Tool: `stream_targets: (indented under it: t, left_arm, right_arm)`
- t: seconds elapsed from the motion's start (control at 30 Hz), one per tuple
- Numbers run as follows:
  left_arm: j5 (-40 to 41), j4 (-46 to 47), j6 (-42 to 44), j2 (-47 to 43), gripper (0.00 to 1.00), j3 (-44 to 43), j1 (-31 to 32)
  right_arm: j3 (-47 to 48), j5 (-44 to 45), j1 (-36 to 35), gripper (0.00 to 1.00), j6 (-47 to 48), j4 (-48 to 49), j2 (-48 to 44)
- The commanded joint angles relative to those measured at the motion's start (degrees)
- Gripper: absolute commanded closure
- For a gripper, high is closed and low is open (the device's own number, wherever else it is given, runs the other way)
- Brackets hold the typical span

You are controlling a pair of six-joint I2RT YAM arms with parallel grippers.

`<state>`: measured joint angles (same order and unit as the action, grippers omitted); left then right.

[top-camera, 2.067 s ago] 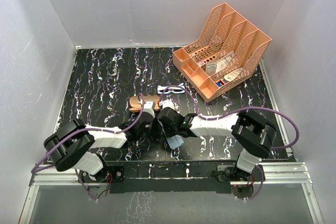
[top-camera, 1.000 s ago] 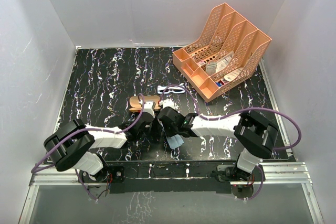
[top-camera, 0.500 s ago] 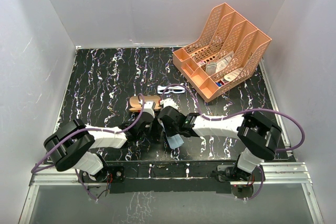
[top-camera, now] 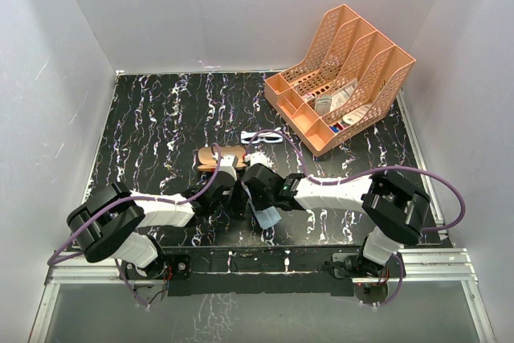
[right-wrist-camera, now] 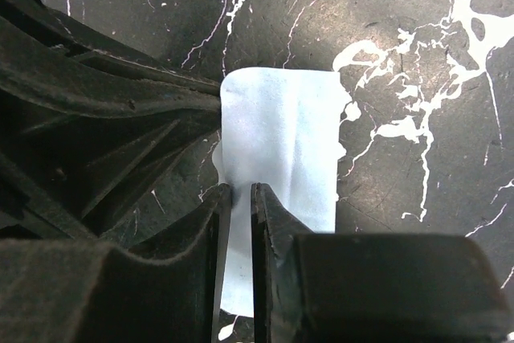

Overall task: Organize the sunglasses
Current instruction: Adjust the glasses cleaning cloth at the center of the board.

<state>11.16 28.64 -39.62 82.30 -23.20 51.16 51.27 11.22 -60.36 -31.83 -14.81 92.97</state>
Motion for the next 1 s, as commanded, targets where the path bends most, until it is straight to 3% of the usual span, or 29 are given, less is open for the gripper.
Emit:
stream_targets:
  t: [0.0,0.8,0.97]
  left_arm:
    - [0.94,-2.7,0.66,-1.37,1.0,-0.83,-0.24]
    - [0.33,-2.19,0.33,-0.65,1.0,-0.67,-0.25]
    - [0.27,-2.27,0.33,-0.65,1.0,-0.75,-0.18]
  right_arm:
    - [-0.06,2.46,0.07,0.85,-0.03,2.47,-1.9]
    - [3.51,3.19,0.06,0.87,1.42,5.4,1.43]
    - [4.1,3.02,0.07,0.93,1.51,5.67,1.99]
